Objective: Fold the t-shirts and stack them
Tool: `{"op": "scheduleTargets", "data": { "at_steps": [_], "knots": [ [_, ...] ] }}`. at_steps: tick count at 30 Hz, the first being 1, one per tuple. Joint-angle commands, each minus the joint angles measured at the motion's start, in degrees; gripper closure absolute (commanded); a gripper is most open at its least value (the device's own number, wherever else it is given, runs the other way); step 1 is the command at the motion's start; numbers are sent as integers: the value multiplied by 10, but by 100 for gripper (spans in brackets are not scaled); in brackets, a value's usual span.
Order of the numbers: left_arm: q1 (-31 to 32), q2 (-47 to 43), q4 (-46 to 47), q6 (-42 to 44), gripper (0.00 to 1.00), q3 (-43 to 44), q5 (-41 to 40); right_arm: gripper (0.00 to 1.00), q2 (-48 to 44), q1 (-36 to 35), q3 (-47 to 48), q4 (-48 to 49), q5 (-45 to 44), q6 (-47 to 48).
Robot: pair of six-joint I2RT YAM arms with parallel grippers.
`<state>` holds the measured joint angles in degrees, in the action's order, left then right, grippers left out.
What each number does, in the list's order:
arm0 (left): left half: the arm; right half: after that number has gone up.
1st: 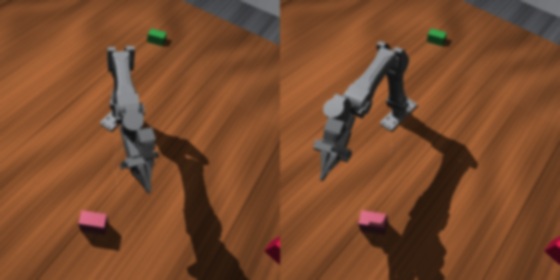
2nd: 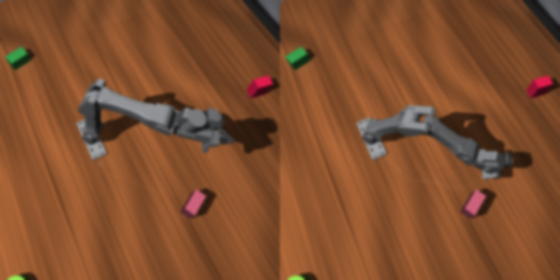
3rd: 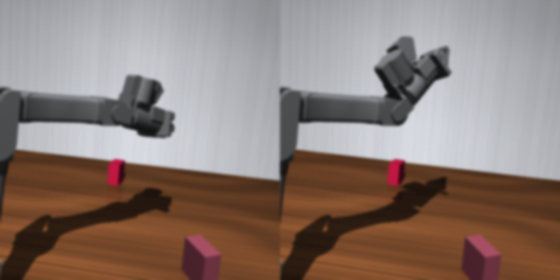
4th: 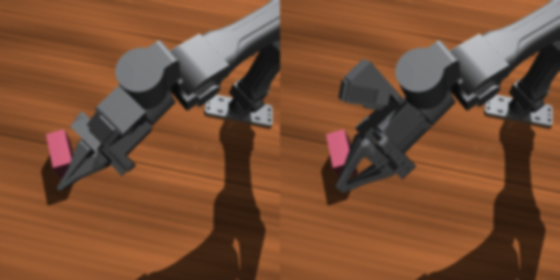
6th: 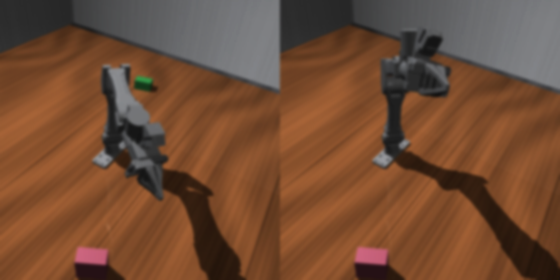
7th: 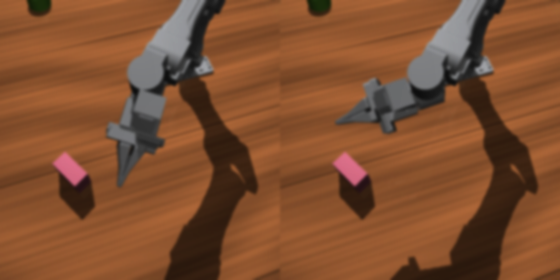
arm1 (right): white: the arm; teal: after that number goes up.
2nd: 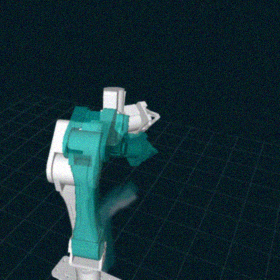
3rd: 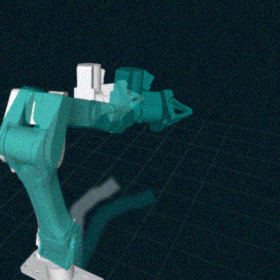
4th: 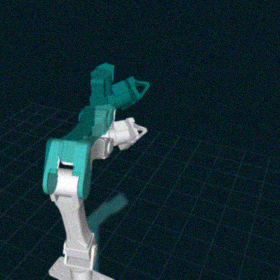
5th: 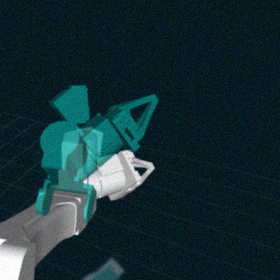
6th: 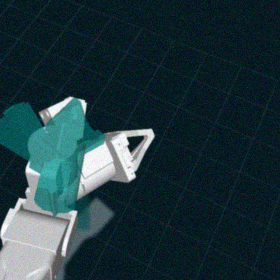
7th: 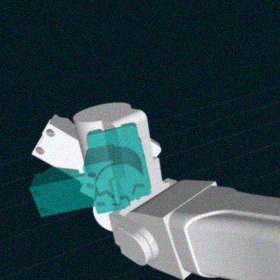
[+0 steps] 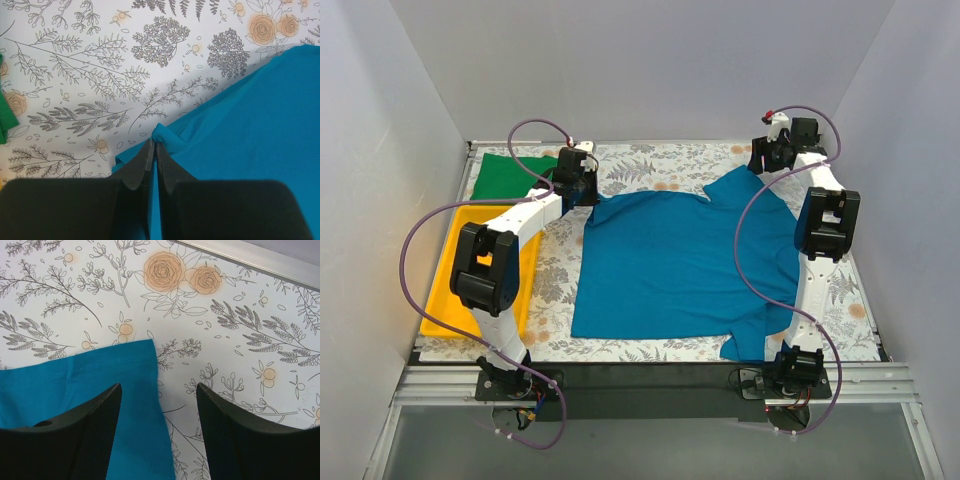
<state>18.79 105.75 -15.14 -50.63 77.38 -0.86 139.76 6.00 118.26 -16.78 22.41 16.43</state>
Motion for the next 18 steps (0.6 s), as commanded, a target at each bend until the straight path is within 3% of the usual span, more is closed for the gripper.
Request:
{"op": "scheduleTargets", "data": {
  "at_steps": [1,18],
  "knots": [
    [-4,-28,-9,-8,100,2,-5,32,9,6,31,0,4,-10],
    [-7,-34,-17,-18,100,-5,-2,32,9,11,25,-28,25,8]
  ]
}}
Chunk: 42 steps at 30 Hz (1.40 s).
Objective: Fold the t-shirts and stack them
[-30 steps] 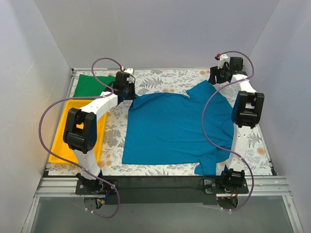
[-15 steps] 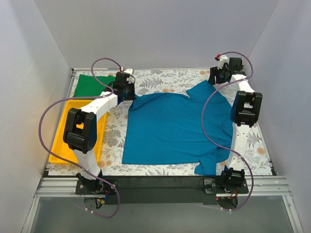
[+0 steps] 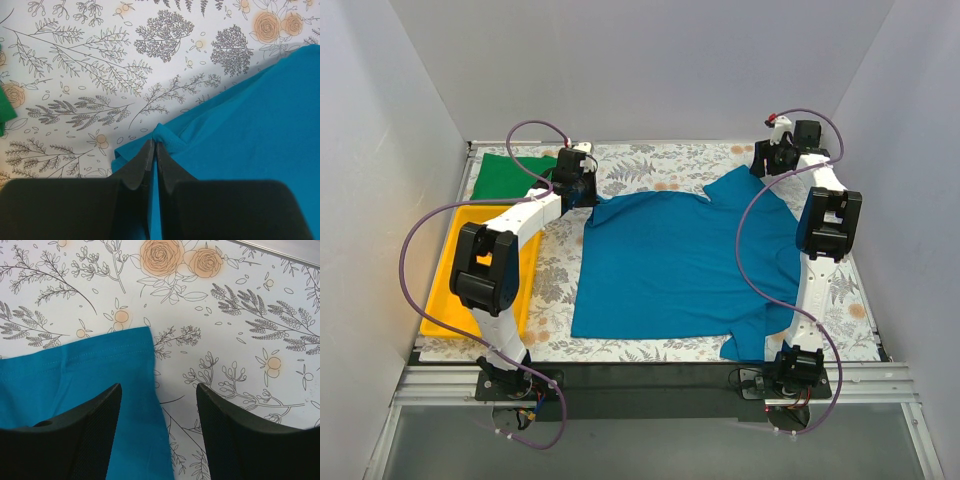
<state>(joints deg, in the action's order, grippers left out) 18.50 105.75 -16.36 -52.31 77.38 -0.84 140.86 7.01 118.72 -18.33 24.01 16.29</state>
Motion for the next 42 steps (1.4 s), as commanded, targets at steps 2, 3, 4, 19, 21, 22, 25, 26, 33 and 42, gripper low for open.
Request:
{"op": "scheduleTargets", "data": {
  "at_steps": [2,3,4,19,21,22,25,26,33,42],
  "knots": [
    [-4,-35,-3,-2,100,-6,-1,32,-5,2,20,-19,3,22],
    [-4,-36,-3,-2,100,-7,0,32,-7,2,20,-21,-2,28],
    [-5,-36,-3,-2,100,-7,0,32,-8,1,20,-22,-5,32],
    [-5,-33,-4,-3,100,-5,4,32,2,2,20,-49,-47,107],
    [-5,-33,-3,-3,100,-5,5,32,4,2,20,-51,-48,113],
    [-5,-33,-3,-3,100,-5,5,32,5,2,20,-51,-48,117],
    [-5,-32,-4,-3,100,-6,6,32,9,2,22,-53,-50,119],
    [-5,-32,-3,-3,100,-6,6,32,10,2,27,-58,-50,119],
    [-6,-33,-3,-3,100,-5,8,32,22,2,46,-65,-61,112],
    [-5,-36,-4,-2,100,-7,8,34,45,0,72,-111,-26,124]
  ]
}}
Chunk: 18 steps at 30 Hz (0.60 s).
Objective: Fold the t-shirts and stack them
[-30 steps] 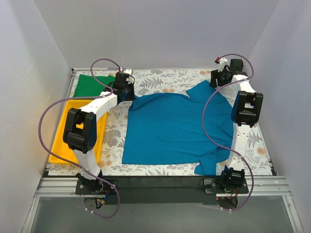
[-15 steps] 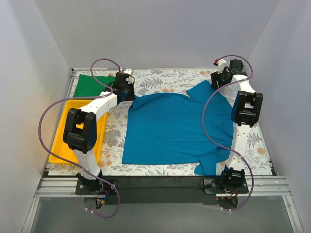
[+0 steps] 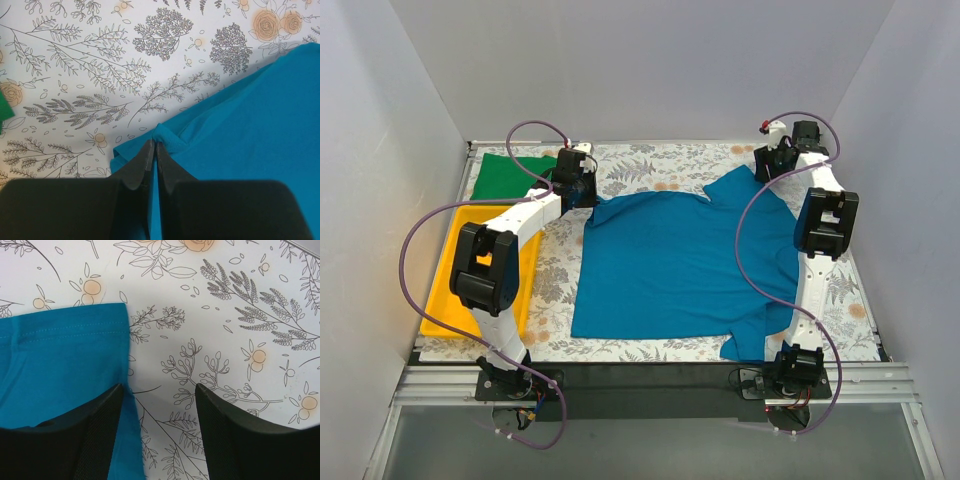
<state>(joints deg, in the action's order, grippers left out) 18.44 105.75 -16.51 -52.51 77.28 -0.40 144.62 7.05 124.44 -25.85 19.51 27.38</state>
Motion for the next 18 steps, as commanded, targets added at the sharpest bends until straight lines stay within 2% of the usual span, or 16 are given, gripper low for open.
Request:
{"op": "scheduleTargets", "data": {
  "at_steps": [1,5,12,18],
  "knots": [
    [-4,-36,-3,0,100,-6,3,34,5,-2,13,-39,21,21],
    [-4,-39,-1,0,100,-9,3,37,-8,-5,-14,-53,45,41],
    [-4,-47,3,0,100,-18,21,52,-45,-14,-66,-65,57,62],
    [-4,-58,7,0,100,-32,23,74,-65,-15,-93,-71,66,55]
  ]
}}
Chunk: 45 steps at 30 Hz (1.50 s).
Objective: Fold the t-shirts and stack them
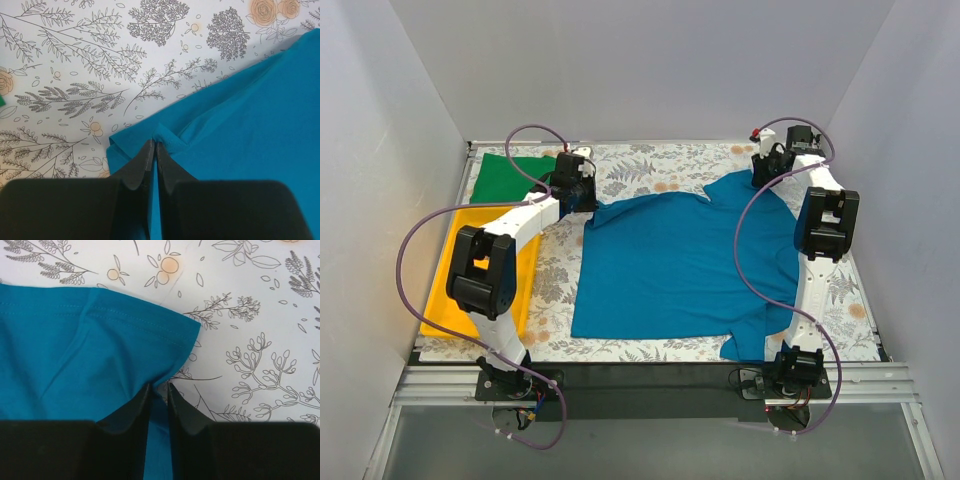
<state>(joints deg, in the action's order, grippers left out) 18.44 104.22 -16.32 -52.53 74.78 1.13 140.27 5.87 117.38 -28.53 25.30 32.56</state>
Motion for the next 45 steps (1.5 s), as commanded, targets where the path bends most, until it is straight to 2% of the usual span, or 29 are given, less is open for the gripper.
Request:
{"op": "scheduleTargets", "data": {
  "at_steps": [1,5,8,12,14,30,39,45],
  "knots": [
    [-4,-46,5,0,100,-10,8,76,-25,-3,-27,-43,8,1],
    [-4,-57,11,0,100,-24,8,84,-38,-4,-45,-40,-4,0],
    [-5,-61,13,1,100,-32,8,83,-46,-2,-46,-19,-29,-26],
    [-7,-63,14,1,100,-32,8,62,-47,-2,-30,14,-53,-95],
    [-7,-65,14,2,100,-31,7,58,-45,-2,-16,29,-57,-115],
    [-9,-68,9,4,100,-31,5,55,11,-2,55,63,3,-241],
    [-9,-68,4,2,100,-32,10,55,54,-3,112,66,-12,-259],
    [-9,-68,3,-1,100,-31,12,53,67,-4,117,67,-15,-261]
  ]
}}
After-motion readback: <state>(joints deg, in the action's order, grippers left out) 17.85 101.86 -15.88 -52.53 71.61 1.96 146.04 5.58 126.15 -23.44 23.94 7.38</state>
